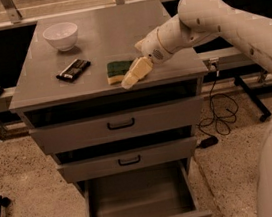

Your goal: Place sponge into bottom drawer

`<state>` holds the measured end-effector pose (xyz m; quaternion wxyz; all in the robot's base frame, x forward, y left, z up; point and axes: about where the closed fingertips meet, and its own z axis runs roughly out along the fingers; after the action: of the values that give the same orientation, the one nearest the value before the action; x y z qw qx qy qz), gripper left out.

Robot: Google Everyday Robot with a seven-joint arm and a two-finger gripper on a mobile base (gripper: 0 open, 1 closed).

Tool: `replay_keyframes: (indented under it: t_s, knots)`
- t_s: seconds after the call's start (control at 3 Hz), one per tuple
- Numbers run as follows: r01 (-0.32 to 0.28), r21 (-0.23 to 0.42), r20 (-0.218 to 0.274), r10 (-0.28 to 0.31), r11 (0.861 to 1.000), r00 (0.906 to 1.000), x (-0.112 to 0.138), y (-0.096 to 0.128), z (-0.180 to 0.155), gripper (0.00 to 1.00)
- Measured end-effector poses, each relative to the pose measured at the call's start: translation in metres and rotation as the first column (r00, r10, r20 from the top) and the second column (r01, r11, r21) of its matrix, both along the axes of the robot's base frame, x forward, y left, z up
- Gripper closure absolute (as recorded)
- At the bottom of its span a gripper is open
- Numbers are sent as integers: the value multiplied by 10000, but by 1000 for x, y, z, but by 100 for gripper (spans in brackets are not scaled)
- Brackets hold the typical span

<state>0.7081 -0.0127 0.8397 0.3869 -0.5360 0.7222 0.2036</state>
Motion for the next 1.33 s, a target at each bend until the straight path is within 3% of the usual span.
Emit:
replay_keyframes:
  t_s: [0.33, 1.33]
  knots:
    - [23, 235, -249, -17, 9997, 9997, 5, 1, -12, 18]
    - [-239, 620, -432, 266, 9978, 9987, 1, 7, -7, 89]
